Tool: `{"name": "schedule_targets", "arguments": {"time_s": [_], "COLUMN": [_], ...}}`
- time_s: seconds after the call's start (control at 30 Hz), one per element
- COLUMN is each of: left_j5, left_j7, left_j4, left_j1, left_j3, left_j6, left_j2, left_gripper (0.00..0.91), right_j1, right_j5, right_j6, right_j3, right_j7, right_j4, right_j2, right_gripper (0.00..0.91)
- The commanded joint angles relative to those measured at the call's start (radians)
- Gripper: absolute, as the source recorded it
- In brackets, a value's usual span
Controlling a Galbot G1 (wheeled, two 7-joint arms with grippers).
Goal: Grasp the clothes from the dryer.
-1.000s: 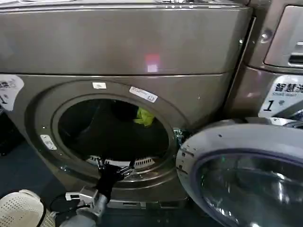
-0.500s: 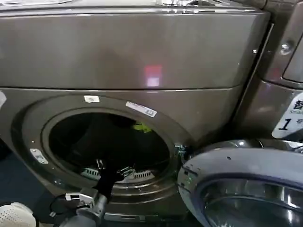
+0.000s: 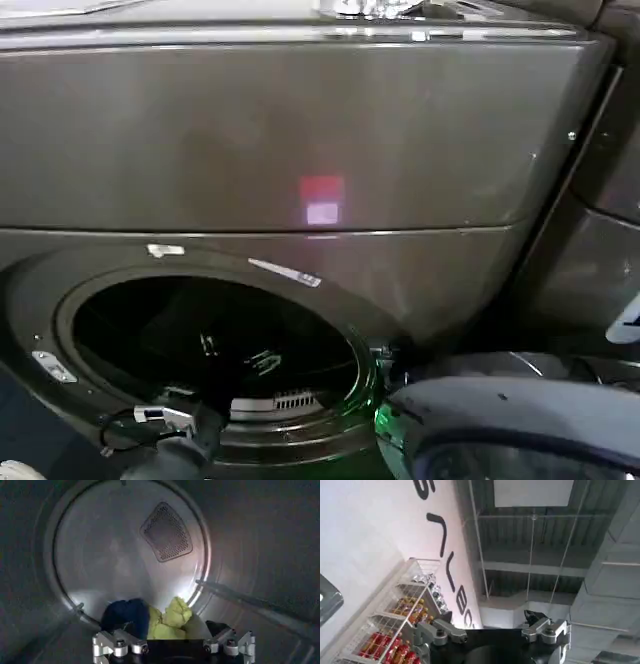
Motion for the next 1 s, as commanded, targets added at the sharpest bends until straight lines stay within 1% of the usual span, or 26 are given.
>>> {"name": "schedule_targets", "arguments": {"time_s": [0.03, 0.1, 0.2, 0.23, 0.3, 0.37, 0.53, 0.57, 0.7, 0.83, 1.0], "left_j5": [0.183, 0.299, 0.485, 0.608, 0.771, 0.875, 0.993, 1.043, 1.171, 1.309, 1.403], "left_j7": [0.025, 0.042, 0.066, 0.074, 0.082, 0.111, 0.204, 0.242, 0.323, 0.420, 0.515], "left_j4": [0.040, 0.062, 0.108, 0.121, 0.171, 0.211, 0.353, 0.403, 0.511, 0.612, 0.697], "left_j1": [-0.043, -0.065, -0.120, -0.151, -0.205, -0.255, -0.405, -0.455, -0.560, -0.683, -0.768], "left_j3": [-0.024, -0.028, -0.030, -0.031, -0.038, -0.040, -0.022, -0.019, -0.012, -0.035, -0.069], "left_j6": [-0.020, -0.036, -0.086, -0.116, -0.182, -0.225, -0.266, -0.282, -0.311, -0.339, -0.371], "left_j2": [-0.002, -0.001, 0.000, 0.000, -0.006, -0.007, -0.031, -0.042, -0.071, -0.123, -0.160], "left_gripper": [0.907, 0.907, 0.907, 0.907, 0.907, 0.907, 0.907, 0.907, 0.907, 0.907, 0.907], "right_j1": [-0.004, -0.005, -0.007, -0.008, -0.010, -0.014, -0.040, -0.047, -0.064, -0.072, -0.073], "right_j5": [-0.019, -0.022, -0.031, -0.032, -0.032, -0.033, -0.034, -0.034, -0.034, -0.033, -0.035], "right_j6": [-0.017, -0.027, -0.029, -0.029, -0.033, -0.036, -0.035, -0.035, -0.035, -0.038, -0.037], "right_j3": [0.004, 0.008, 0.013, 0.013, 0.013, 0.015, 0.032, 0.037, 0.050, 0.054, 0.050], "right_j7": [0.008, 0.009, 0.011, 0.011, 0.012, 0.013, 0.010, 0.010, 0.010, 0.008, 0.002], "right_j4": [0.003, 0.008, 0.005, 0.008, 0.014, 0.018, 0.016, 0.016, 0.018, 0.030, 0.040], "right_j2": [0.001, 0.001, 0.001, 0.002, 0.002, 0.002, -0.001, -0.002, -0.002, 0.005, 0.017], "right_gripper": [0.907, 0.907, 0.907, 0.907, 0.907, 0.907, 0.907, 0.907, 0.907, 0.907, 0.907]}}
